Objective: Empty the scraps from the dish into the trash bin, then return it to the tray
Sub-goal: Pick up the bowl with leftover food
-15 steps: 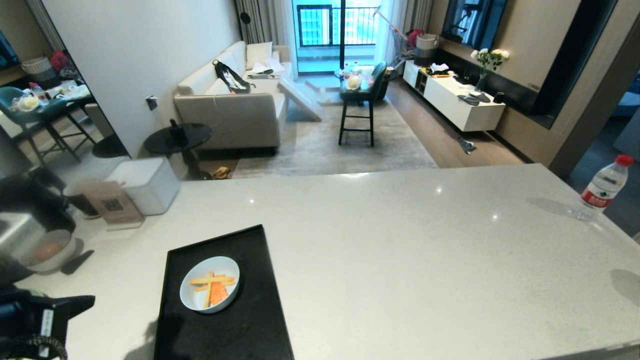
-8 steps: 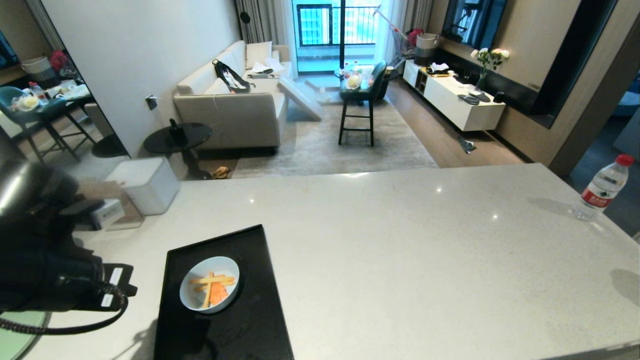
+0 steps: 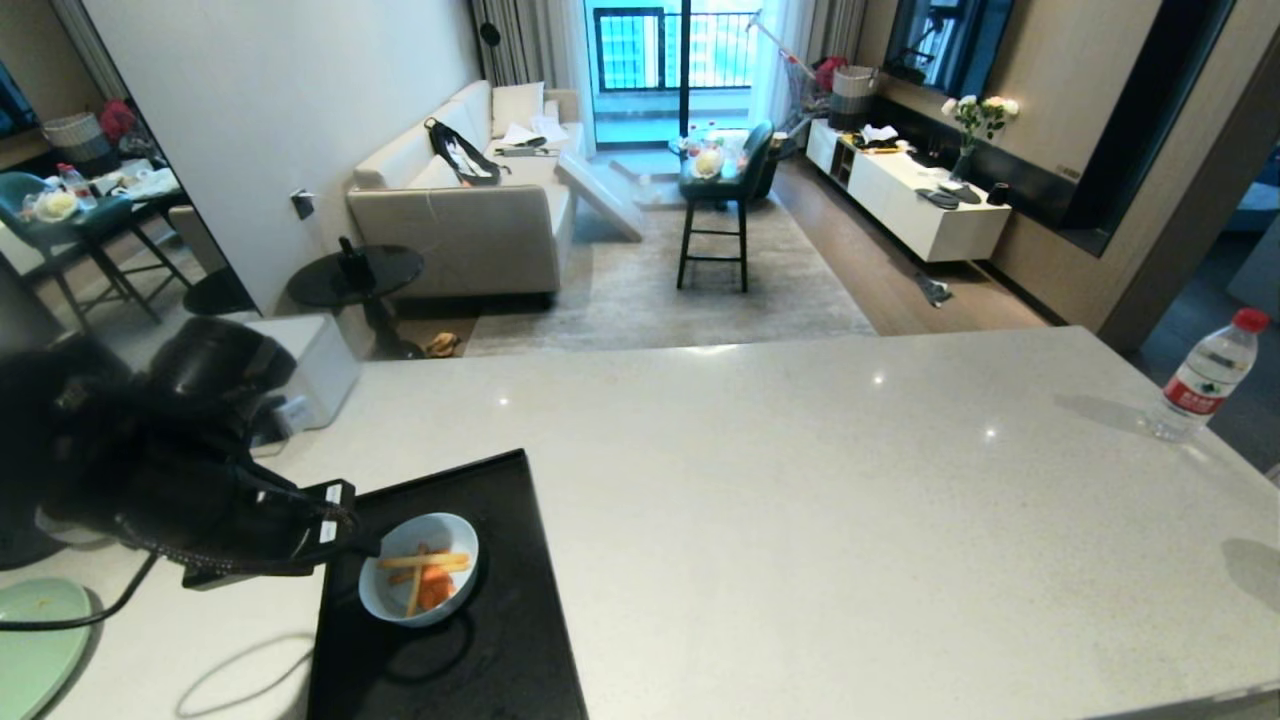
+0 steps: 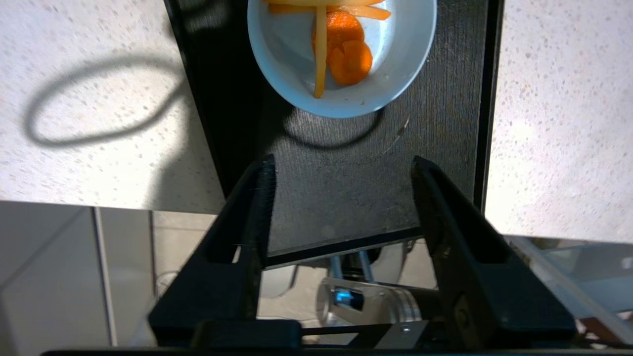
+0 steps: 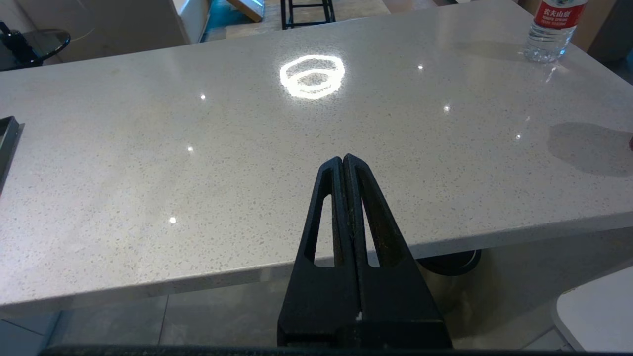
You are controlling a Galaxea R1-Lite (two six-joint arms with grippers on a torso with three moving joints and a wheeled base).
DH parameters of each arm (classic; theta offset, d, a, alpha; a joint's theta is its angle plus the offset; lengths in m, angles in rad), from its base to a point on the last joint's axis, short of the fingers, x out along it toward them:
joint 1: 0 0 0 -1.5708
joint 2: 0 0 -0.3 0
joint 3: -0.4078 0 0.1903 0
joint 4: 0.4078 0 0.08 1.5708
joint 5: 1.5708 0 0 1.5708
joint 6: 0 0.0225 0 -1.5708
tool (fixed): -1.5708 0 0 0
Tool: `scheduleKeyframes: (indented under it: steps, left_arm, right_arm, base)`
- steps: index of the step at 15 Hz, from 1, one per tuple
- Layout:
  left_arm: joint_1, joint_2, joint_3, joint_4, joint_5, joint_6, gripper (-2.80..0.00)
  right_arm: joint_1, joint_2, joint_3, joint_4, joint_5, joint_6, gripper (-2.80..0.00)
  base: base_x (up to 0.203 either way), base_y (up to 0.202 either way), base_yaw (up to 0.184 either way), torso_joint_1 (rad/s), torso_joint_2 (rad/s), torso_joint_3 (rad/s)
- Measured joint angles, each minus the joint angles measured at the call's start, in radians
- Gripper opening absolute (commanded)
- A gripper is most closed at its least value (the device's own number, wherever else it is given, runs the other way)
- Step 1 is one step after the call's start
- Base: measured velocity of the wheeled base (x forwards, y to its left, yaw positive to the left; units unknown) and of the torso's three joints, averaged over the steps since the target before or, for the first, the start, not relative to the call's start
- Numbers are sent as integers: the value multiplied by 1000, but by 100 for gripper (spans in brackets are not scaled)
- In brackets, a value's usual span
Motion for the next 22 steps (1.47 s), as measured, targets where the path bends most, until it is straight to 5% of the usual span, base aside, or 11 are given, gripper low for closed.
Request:
scheduleKeyframes:
  steps: [3,9,17,22]
  left_arm:
    - [15,51,7,-21,-12,-63,0]
    - [67,164,15,-144,10,-61,0]
    - [129,277,120,-372,98,24,0]
    - [132,316,144,-383,134,54,0]
  right_arm:
    - [0,0,0,0,0,0,-280]
    - [0,0,0,0,0,0,-280]
    - [0,0,0,0,0,0,-280]
    - [0,0,0,0,0,0,-280]
  base:
    - [0,0,0,0,0,0]
    - [0,0,0,0,0,0]
    - [0,0,0,0,0,0]
    - [0,0,0,0,0,0]
